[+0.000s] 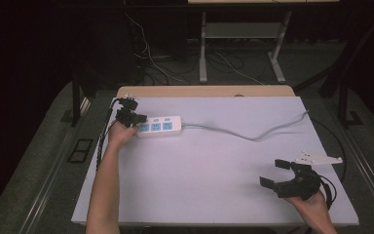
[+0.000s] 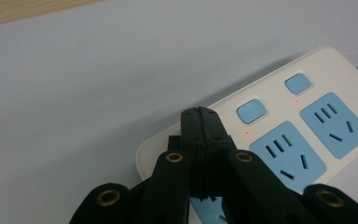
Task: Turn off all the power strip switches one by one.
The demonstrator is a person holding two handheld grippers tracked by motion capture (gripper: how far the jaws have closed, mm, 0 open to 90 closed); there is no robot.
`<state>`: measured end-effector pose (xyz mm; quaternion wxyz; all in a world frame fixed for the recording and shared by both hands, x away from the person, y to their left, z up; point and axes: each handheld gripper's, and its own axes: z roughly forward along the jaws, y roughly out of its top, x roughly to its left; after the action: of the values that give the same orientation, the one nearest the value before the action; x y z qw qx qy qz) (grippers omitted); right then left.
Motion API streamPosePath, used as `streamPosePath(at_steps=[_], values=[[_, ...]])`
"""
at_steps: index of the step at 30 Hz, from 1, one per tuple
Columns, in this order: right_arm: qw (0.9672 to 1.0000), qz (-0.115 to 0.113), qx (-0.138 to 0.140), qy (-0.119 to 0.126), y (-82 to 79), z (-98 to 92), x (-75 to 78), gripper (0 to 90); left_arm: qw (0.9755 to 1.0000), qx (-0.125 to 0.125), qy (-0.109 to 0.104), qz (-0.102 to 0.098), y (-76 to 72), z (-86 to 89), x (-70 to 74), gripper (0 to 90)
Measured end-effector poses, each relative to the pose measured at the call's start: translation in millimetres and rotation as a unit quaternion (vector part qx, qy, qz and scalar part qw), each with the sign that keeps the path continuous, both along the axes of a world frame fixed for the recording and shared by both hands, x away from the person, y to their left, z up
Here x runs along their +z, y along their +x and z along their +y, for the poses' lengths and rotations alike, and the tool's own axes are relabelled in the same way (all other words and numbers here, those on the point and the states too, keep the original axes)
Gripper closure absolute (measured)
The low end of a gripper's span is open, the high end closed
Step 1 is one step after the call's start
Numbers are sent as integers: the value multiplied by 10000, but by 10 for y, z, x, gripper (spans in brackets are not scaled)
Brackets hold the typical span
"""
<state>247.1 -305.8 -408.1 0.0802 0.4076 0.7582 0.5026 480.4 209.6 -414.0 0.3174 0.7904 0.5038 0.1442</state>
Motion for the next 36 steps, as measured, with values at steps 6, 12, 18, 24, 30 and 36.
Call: streamPosePath(at_steps=[6, 12, 18, 24, 30, 36], values=[[10000, -6, -1, 2, 5, -5, 0, 5, 10000, 33, -3, 19, 0, 0, 3, 894], [10000, -14, -5, 17, 6, -6, 2, 5, 9999, -62, 110, -85, -31, -52, 23, 895], [10000, -16, -10, 29, 3, -4, 7, 5, 9995, -96, 287, -111, -39, -90, 73, 895], [10000, -23, -27, 40, 5, -13, 8, 5, 9994, -88, 210, -262, -51, -74, 185, 896], [10000, -27, -7, 22, 6, -3, 9, 5, 9991, -196, 200, -307, -48, -90, 300, 896], [10000, -35, -14, 32, 3, -3, 11, 5, 9987, -333, 185, -340, -33, -161, 394, 896]])
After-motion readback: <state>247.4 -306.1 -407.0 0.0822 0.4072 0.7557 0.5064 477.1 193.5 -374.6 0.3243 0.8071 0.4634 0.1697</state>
